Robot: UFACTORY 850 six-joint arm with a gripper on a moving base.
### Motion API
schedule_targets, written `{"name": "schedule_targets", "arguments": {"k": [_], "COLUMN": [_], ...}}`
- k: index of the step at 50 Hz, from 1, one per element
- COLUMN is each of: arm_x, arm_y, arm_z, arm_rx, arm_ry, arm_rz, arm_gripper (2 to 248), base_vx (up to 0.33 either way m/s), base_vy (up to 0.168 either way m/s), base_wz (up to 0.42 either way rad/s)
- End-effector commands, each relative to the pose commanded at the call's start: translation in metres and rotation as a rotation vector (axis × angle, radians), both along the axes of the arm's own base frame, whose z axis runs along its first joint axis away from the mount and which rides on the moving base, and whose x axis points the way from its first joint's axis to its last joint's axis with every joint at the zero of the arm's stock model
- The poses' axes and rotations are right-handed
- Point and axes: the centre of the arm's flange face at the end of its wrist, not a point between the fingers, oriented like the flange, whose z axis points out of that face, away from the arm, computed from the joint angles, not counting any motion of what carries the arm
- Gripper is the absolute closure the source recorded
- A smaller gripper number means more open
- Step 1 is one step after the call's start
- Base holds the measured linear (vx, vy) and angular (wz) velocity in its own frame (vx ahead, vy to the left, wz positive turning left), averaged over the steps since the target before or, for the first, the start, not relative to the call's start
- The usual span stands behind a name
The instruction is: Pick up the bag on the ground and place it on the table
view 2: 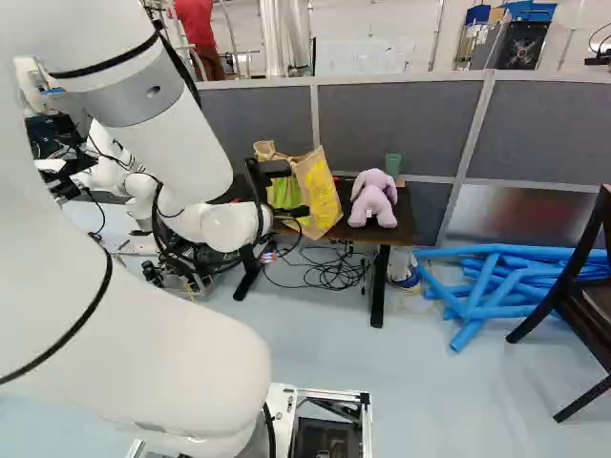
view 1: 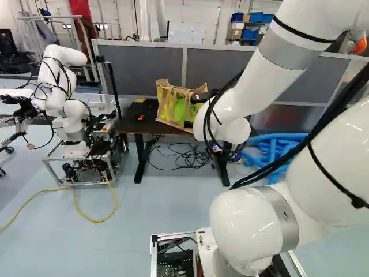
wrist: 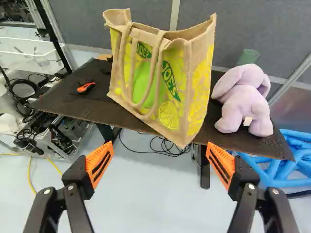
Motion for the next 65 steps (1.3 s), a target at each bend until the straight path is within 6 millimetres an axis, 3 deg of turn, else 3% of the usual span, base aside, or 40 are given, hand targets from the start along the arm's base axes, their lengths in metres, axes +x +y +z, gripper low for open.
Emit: {"name": "schedule_targets", "arguments": {"k": [33, 65], "arm_x": [-0.033, -0.041], "arm_y": [-0.004, -0.005], "arm_z": [-0.016, -0.020], "arm_rx": [0.045, 0.056], "arm_ry": [-0.097, -0.121], "arm_rz": [-0.034, -0.042], "arm_gripper": [3, 3], "base_vx": [0.000, 0.000], "base_vy": [0.000, 0.000], "base_wz": [0.000, 0.000]}}
